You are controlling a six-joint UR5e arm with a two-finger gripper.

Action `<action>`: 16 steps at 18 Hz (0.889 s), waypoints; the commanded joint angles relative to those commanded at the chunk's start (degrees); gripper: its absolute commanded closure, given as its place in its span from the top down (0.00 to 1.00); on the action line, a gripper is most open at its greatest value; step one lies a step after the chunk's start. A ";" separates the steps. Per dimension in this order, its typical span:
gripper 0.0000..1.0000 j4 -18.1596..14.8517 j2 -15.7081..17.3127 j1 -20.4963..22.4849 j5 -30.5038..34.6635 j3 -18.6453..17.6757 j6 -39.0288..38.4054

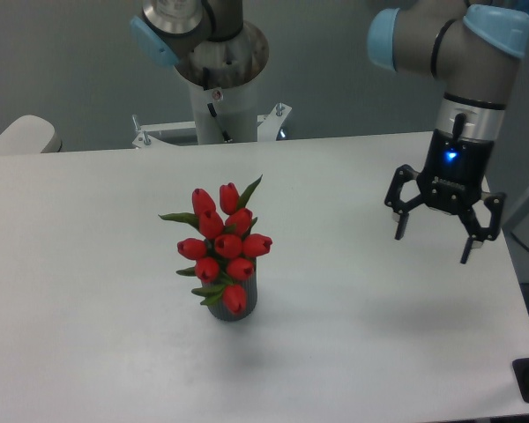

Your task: Insert the flowers into the vase

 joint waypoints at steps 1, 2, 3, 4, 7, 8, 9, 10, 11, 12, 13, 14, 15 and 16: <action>1.00 -0.97 -0.26 -1.05 2.99 1.15 0.79; 1.00 -2.11 -0.27 -2.11 5.81 2.29 1.58; 1.00 -2.91 -0.09 -3.25 8.79 3.17 2.37; 1.00 -3.52 0.08 -4.83 11.61 4.05 3.25; 1.00 -3.88 0.00 -9.14 16.03 6.78 3.87; 1.00 -4.06 0.35 -9.41 16.03 6.70 3.87; 1.00 -4.67 0.44 -9.41 15.94 6.78 3.87; 1.00 -4.85 0.52 -9.50 15.68 6.70 3.87; 1.00 -4.76 0.53 -9.59 15.59 6.70 3.87; 1.00 -4.76 0.53 -9.59 15.59 6.52 3.87; 1.00 -4.59 0.53 -9.68 15.24 6.17 3.96; 1.00 -4.32 0.53 -9.94 14.80 5.82 3.96; 1.00 -4.23 0.44 -10.55 14.80 5.64 3.96; 1.00 -4.15 0.44 -10.73 14.80 5.29 3.96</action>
